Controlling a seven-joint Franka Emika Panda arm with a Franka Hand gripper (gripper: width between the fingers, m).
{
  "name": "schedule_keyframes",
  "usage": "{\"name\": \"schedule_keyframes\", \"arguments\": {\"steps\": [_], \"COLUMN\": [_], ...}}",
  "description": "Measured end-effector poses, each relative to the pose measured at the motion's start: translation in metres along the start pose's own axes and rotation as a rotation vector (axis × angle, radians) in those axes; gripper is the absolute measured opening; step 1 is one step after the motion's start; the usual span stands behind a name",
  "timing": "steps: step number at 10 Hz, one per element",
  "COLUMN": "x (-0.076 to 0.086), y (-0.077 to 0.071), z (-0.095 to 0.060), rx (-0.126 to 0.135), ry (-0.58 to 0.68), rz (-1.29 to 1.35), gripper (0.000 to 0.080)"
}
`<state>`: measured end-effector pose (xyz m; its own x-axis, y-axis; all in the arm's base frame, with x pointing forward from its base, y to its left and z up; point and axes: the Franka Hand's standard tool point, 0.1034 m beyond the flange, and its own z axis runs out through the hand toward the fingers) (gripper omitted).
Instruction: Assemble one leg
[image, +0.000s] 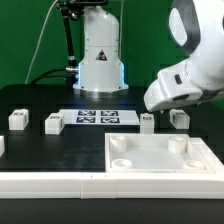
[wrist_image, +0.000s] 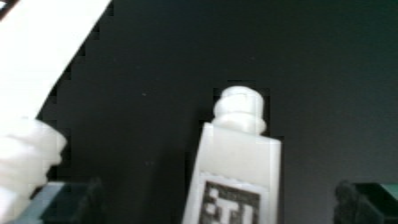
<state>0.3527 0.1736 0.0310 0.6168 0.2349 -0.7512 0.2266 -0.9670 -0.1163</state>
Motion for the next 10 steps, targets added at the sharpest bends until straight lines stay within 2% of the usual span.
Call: {"name": "schedule_keyframes", "arguments": {"steps": [1,2,8,10], "x": [0.001,0.009,0.014,0.014], "y": [-0.004,-0.006,-0.008,-0.008], "z": [0.007,0.009,0.015,0.015], "rx": [-0.001,0.001,-0.004,-0.004], "ry": [-0.107,-0.113,-0.095,-0.095], "rz": [0.029,0.03,0.02,0.02], "gripper": [0.0648,0.0648,0.0648,0.0411]}}
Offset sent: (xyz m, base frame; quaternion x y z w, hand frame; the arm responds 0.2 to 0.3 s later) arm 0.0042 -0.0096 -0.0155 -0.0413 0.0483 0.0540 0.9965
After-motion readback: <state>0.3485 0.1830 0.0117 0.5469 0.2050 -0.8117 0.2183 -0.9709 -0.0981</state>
